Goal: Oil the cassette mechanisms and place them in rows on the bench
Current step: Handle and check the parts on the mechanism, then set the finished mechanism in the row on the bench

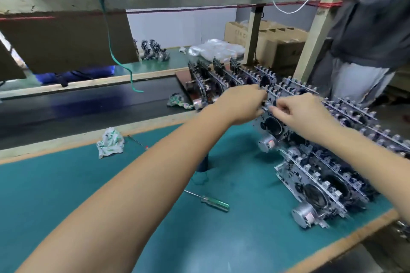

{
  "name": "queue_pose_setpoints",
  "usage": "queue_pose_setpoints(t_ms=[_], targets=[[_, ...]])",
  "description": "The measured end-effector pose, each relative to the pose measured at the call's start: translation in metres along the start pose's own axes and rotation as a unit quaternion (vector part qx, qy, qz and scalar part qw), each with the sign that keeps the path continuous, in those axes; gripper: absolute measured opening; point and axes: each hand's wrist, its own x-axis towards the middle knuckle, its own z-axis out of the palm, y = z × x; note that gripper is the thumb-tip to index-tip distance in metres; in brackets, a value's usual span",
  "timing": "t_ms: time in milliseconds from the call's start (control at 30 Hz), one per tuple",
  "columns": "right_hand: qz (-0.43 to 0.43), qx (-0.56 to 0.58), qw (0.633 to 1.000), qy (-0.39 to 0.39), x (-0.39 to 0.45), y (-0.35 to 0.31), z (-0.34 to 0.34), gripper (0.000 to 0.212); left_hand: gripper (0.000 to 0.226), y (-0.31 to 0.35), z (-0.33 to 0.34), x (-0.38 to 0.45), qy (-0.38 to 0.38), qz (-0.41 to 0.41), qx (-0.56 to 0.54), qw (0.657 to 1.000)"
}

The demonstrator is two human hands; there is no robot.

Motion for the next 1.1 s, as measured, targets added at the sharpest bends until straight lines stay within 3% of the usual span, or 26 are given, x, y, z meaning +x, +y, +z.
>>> queue_pose_setpoints(t_ms=[200, 533, 767, 933, 1100], targets=[[0.041, -0.082, 0.995, -0.026, -0.003, 0.015, 0.019, 0.047, 0.061, 0.012, 0.036, 0.010, -0.114, -0.005, -0.053, 0.992], [0.021, -0.239, 0.968, -0.076, -0.010, 0.011, 0.012, 0.037, 0.066, 0.024, 0.048, 0.008, -0.103, 0.003, -0.098, 0.990], [0.034, -0.287, 0.956, -0.056, -0.016, -0.006, 0.003, 0.029, 0.081, 0.033, 0.044, -0.002, -0.139, -0.013, -0.081, 0.987], [0.029, -0.213, 0.977, 0.016, -0.021, -0.040, -0.019, 0.017, 0.053, 0.030, 0.015, -0.036, -0.011, -0.002, -0.033, 0.999], [0.007, -0.014, 1.000, -0.019, -0.033, -0.114, -0.025, 0.023, 0.031, 0.001, -0.013, -0.118, 0.071, -0.085, -0.087, 0.990]])
